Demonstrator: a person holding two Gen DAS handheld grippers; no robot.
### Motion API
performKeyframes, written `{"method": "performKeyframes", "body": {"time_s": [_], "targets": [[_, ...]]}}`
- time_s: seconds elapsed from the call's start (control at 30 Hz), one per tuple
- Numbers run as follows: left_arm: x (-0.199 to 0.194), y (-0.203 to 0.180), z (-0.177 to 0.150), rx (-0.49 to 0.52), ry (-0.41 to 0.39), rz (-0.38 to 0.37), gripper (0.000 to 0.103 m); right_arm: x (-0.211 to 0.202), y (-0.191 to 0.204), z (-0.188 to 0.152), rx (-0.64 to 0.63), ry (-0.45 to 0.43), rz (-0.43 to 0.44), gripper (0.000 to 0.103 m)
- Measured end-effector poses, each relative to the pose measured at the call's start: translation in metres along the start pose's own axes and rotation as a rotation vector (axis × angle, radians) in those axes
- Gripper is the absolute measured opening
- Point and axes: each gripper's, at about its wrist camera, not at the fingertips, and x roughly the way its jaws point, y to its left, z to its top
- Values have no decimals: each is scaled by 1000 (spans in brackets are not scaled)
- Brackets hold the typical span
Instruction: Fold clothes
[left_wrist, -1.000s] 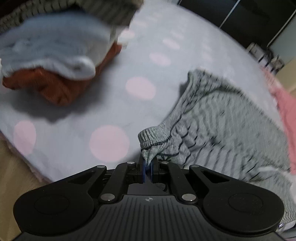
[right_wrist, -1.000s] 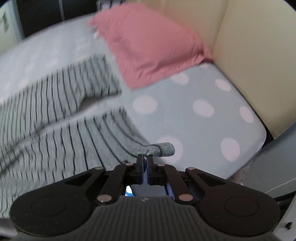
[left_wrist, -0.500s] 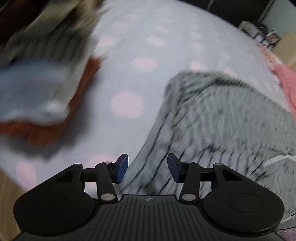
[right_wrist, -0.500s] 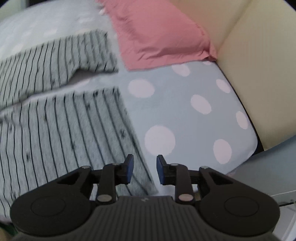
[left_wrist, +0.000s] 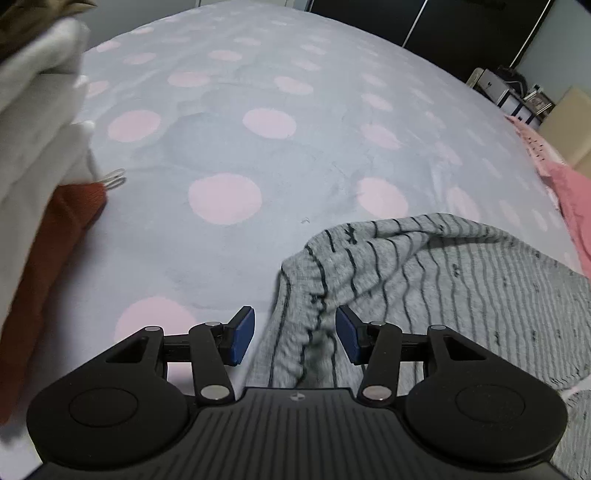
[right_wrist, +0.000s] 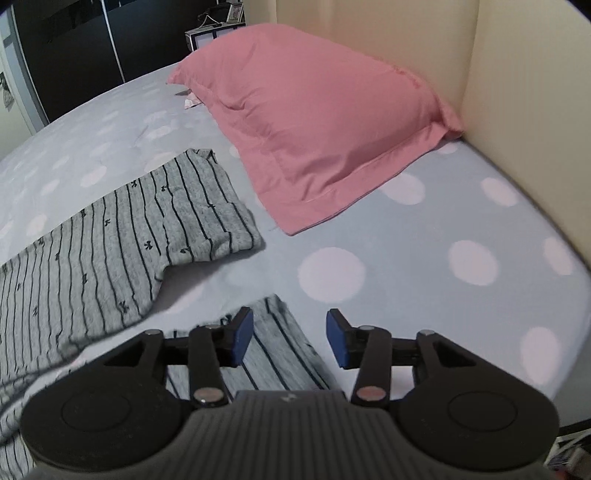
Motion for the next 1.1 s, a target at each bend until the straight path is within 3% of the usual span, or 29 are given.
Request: {"method": "performKeyframes", "body": {"time_s": [0.3, 0.33, 0.37, 0.47, 0.6, 0.83, 0.97, 1.1], "targets": [[53, -7, 18, -25, 29, 8, 46, 78, 27, 2, -58, 120, 22, 55], [58, -10, 19, -19, 32, 10, 42, 82, 30, 1, -59, 134, 24, 40], [60, -13, 20, -13, 27, 14, 36, 86, 33, -1, -61, 148, 27, 18], [64, -20, 25, 29, 21, 21, 21, 83, 42, -2, -119, 130, 16, 10], [59, -21, 30, 18, -22, 82, 20, 77, 41, 5, -116, 85, -32, 9], [30, 1, 55, -72, -166, 98, 20, 74, 40, 26, -74, 16, -60, 9], [34, 2, 59, -70, -172, 132, 20, 80, 46, 36, -67, 4, -110, 9], [50, -6, 56, 7, -121, 160, 20, 93, 41, 36, -55, 34, -189, 9]]}}
